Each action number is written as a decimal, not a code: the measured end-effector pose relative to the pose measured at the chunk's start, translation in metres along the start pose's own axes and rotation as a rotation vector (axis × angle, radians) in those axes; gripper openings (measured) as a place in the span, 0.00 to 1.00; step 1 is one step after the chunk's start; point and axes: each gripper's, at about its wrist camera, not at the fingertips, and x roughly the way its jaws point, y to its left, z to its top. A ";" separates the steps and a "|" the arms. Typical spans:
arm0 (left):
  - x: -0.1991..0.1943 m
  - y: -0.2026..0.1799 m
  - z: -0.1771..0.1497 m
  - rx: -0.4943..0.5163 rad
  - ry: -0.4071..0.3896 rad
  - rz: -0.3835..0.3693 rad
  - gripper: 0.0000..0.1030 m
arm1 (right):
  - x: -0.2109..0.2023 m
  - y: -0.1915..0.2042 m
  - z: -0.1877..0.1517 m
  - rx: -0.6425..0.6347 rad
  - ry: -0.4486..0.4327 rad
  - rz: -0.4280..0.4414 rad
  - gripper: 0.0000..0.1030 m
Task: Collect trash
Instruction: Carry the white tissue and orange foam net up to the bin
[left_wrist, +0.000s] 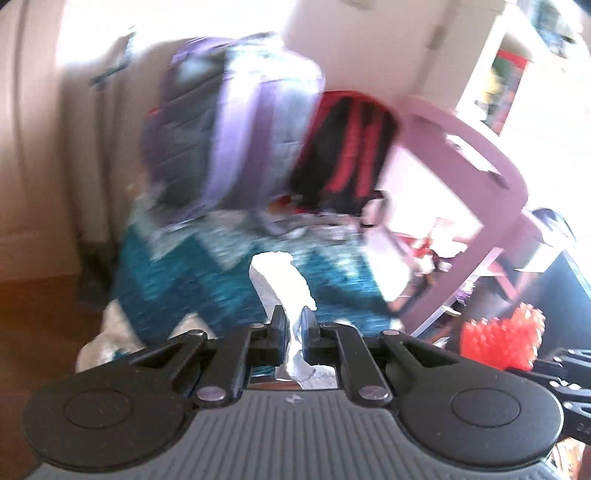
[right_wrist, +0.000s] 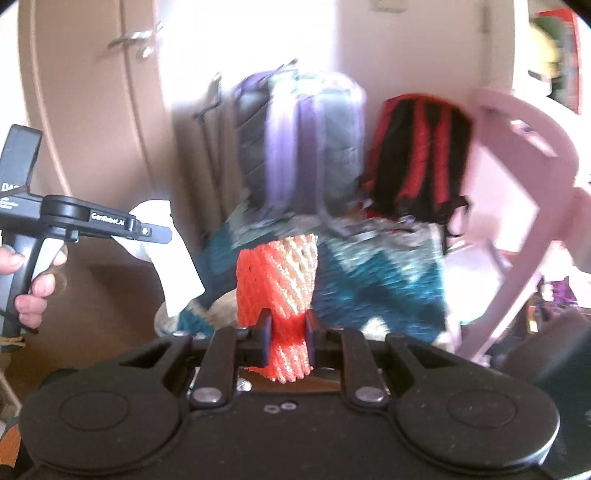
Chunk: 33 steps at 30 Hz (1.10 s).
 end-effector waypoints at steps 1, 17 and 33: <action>-0.003 -0.018 0.003 0.024 -0.007 -0.014 0.08 | -0.012 -0.009 0.000 0.005 -0.015 -0.019 0.16; 0.004 -0.294 0.039 0.345 -0.063 -0.297 0.08 | -0.132 -0.148 -0.008 0.154 -0.179 -0.303 0.16; 0.041 -0.480 0.029 0.531 -0.041 -0.432 0.08 | -0.168 -0.273 -0.050 0.321 -0.170 -0.507 0.16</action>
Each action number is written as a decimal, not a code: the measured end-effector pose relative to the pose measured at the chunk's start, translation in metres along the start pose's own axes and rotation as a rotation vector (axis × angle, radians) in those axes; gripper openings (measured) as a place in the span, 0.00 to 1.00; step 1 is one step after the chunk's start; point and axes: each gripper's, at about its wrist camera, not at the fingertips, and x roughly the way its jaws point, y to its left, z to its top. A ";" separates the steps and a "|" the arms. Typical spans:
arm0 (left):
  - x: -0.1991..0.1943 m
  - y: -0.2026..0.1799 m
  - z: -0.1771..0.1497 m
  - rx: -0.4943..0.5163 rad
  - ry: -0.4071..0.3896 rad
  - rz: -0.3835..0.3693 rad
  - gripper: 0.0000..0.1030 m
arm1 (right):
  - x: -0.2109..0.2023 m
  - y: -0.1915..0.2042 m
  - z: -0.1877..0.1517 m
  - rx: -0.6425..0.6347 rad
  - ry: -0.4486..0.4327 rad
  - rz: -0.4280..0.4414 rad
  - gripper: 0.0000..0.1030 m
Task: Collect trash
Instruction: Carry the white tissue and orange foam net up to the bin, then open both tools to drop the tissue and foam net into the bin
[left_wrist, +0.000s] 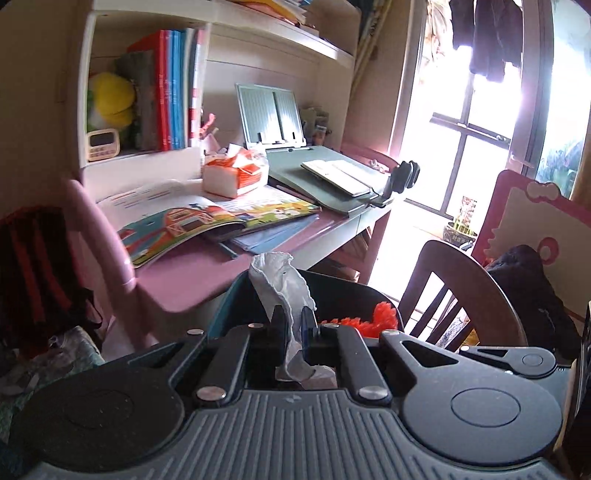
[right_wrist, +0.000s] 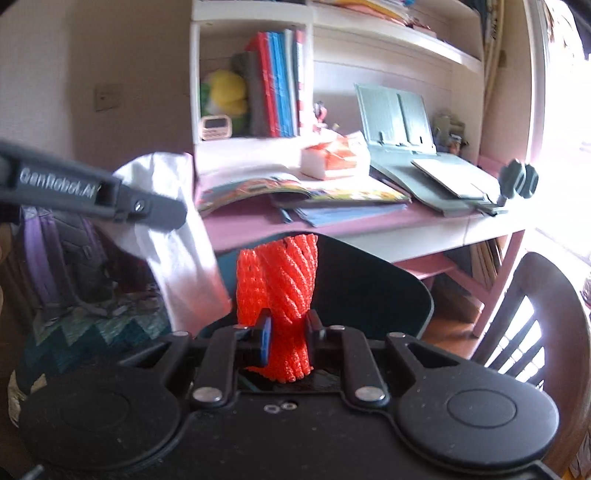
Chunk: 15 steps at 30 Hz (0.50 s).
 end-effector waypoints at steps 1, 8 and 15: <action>0.008 -0.004 0.000 0.012 0.009 0.010 0.08 | 0.005 -0.004 -0.001 0.003 0.010 -0.004 0.16; 0.066 -0.010 -0.002 0.045 0.111 0.085 0.08 | 0.031 -0.011 -0.006 -0.004 0.061 -0.016 0.17; 0.113 -0.006 -0.012 0.058 0.217 0.132 0.08 | 0.050 -0.015 -0.006 -0.012 0.103 -0.018 0.21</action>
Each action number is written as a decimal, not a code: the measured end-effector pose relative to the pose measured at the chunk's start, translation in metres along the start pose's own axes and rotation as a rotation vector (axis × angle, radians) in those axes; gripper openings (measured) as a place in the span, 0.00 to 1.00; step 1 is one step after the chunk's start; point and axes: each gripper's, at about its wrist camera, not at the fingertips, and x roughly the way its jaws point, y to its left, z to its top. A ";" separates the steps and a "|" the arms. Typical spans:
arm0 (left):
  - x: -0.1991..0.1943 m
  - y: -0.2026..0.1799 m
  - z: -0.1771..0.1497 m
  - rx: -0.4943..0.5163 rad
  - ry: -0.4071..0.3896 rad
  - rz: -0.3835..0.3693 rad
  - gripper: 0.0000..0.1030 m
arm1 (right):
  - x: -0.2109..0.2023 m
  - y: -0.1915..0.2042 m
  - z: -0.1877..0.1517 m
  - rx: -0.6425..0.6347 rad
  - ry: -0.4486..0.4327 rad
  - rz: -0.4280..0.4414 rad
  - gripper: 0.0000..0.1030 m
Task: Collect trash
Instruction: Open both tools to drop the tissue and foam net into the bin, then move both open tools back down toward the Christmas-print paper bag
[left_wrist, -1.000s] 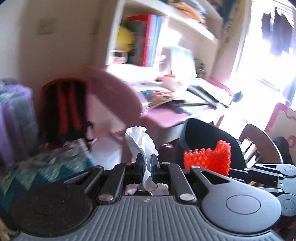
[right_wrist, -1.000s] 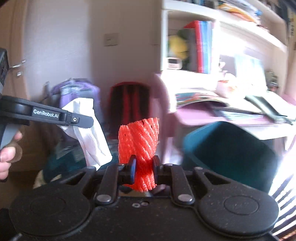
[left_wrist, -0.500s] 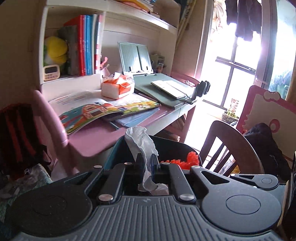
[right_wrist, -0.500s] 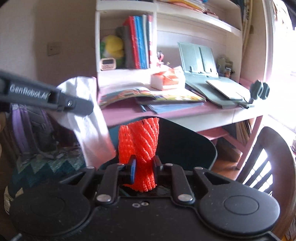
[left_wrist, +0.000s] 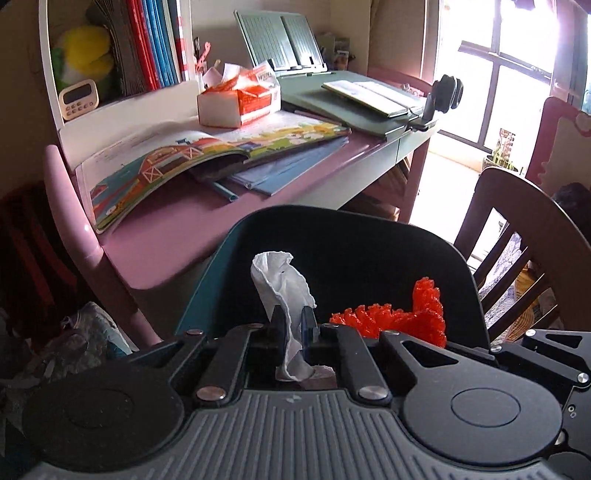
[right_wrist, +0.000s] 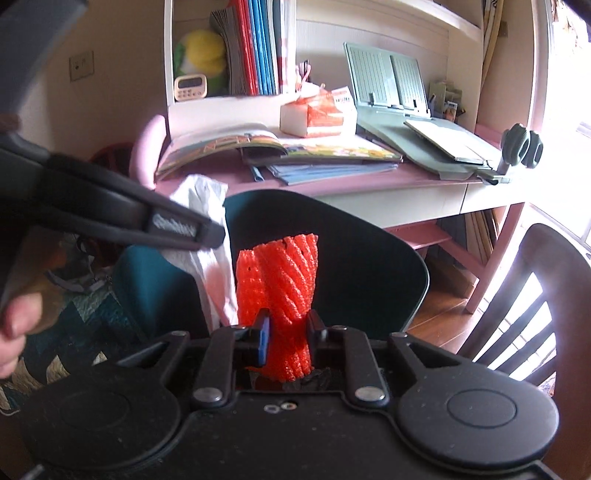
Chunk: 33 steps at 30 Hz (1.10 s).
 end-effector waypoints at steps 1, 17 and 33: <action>0.005 0.000 -0.001 -0.002 0.012 -0.001 0.08 | 0.002 -0.001 0.000 0.003 0.004 0.001 0.22; 0.016 -0.003 -0.015 -0.037 0.049 -0.019 0.58 | 0.005 -0.008 -0.004 0.008 0.007 0.009 0.46; -0.066 0.031 -0.027 -0.075 -0.051 -0.016 0.63 | -0.041 0.022 0.004 -0.034 -0.061 0.067 0.56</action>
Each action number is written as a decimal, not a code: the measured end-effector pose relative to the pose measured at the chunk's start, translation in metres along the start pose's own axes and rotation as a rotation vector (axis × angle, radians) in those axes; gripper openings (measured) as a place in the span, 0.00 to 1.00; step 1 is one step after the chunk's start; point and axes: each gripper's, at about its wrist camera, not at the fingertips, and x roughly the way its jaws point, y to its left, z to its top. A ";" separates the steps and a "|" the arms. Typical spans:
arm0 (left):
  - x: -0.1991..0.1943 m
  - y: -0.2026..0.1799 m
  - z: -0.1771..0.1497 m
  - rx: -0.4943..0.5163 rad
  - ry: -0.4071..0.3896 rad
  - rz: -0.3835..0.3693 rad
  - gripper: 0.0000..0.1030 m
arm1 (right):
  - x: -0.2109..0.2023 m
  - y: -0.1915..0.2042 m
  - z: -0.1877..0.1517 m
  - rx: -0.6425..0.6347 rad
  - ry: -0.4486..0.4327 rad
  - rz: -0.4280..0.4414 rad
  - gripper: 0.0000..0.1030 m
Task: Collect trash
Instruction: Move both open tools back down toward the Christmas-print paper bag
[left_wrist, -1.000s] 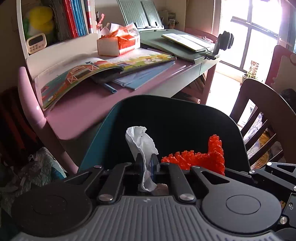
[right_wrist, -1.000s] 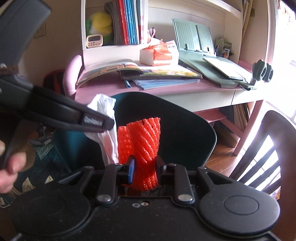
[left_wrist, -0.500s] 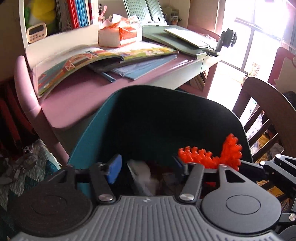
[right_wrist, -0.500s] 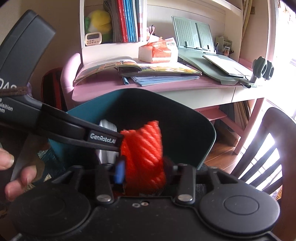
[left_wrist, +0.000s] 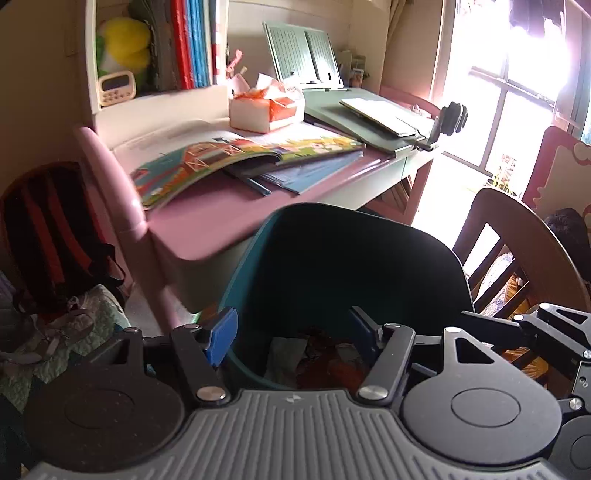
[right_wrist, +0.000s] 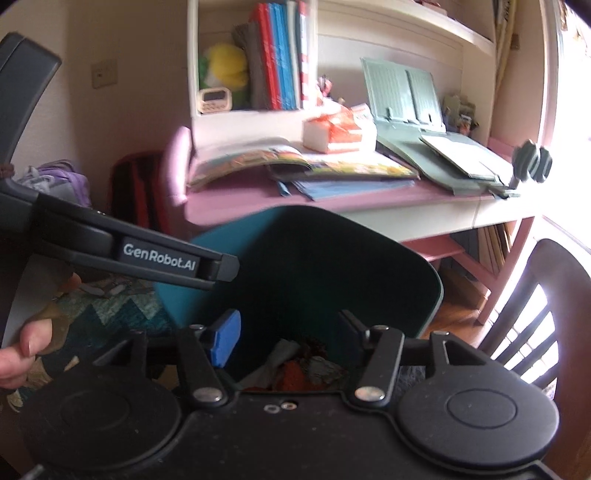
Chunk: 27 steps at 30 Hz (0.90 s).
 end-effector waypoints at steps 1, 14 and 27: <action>-0.007 0.004 -0.002 -0.004 -0.007 0.005 0.63 | -0.004 0.006 0.001 -0.009 -0.005 0.011 0.56; -0.100 0.080 -0.044 -0.075 -0.059 0.081 0.65 | -0.038 0.098 0.007 -0.099 -0.043 0.171 0.57; -0.180 0.199 -0.130 -0.226 -0.071 0.192 0.77 | -0.020 0.231 -0.007 -0.222 0.014 0.397 0.57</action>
